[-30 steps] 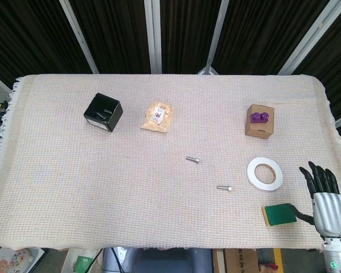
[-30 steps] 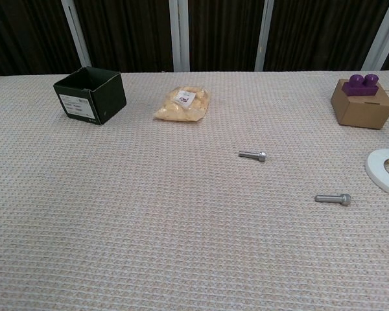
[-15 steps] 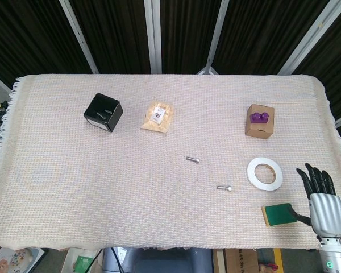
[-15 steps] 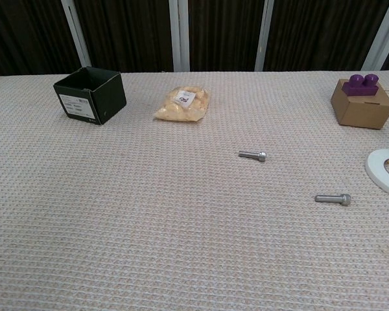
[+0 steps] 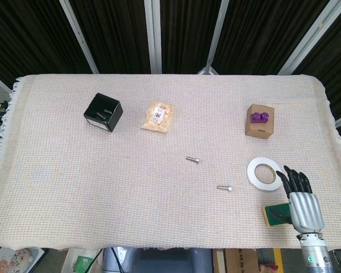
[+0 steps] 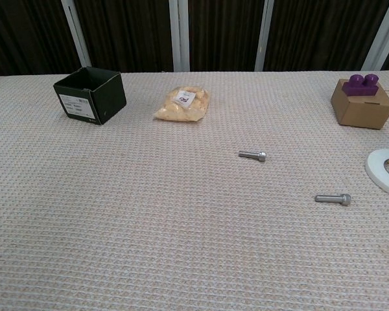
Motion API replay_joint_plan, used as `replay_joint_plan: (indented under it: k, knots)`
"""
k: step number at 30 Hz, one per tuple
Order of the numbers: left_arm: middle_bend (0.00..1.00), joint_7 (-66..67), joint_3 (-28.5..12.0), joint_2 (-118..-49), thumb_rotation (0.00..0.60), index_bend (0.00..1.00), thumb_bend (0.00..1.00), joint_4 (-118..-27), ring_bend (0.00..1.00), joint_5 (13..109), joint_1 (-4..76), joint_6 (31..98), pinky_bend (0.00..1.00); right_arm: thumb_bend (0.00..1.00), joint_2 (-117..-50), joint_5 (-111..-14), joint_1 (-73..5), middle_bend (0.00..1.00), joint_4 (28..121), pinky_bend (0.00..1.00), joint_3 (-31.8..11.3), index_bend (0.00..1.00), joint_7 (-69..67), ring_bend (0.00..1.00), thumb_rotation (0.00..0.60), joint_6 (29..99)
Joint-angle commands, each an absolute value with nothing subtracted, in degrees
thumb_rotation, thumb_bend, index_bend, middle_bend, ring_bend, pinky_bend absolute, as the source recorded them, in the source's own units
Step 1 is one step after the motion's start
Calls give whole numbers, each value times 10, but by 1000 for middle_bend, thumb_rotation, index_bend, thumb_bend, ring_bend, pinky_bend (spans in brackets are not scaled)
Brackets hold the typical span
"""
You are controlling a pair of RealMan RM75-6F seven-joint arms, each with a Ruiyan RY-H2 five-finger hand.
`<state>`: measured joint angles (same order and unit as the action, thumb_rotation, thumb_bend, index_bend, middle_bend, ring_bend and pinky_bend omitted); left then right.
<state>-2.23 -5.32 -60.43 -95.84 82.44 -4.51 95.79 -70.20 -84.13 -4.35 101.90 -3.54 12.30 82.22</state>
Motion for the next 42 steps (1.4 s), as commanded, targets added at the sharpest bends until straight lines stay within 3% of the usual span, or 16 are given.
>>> replay_joint_plan:
  k: [1, 13, 18, 30, 42]
  knots:
    - [79, -20, -53, -605, 600, 96, 123, -959, 10, 825, -44, 957, 143, 148, -721, -830, -61, 4, 1037, 0, -50, 233, 170, 43, 600, 811]
    - [79, -15, -54, -605, 600, 95, 123, -960, 9, 823, -41, 951, 143, 166, -802, -759, -112, 4, 1073, 16, -75, 385, 318, 68, 600, 767]
    - [79, -15, -54, -604, 600, 95, 122, -960, 10, 822, -40, 948, 143, 344, -860, -718, -126, 11, 1067, 27, -89, 439, 376, 88, 600, 777]
    - [79, -5, -53, -606, 600, 95, 123, -962, 10, 822, -35, 940, 143, 359, -956, -561, -181, 13, 1071, 29, -132, 442, 522, 88, 600, 790]
    - [79, -5, -54, -605, 600, 95, 122, -962, 10, 821, -35, 939, 143, 359, -981, -502, -211, 12, 1055, 29, -133, 442, 552, 88, 600, 796]
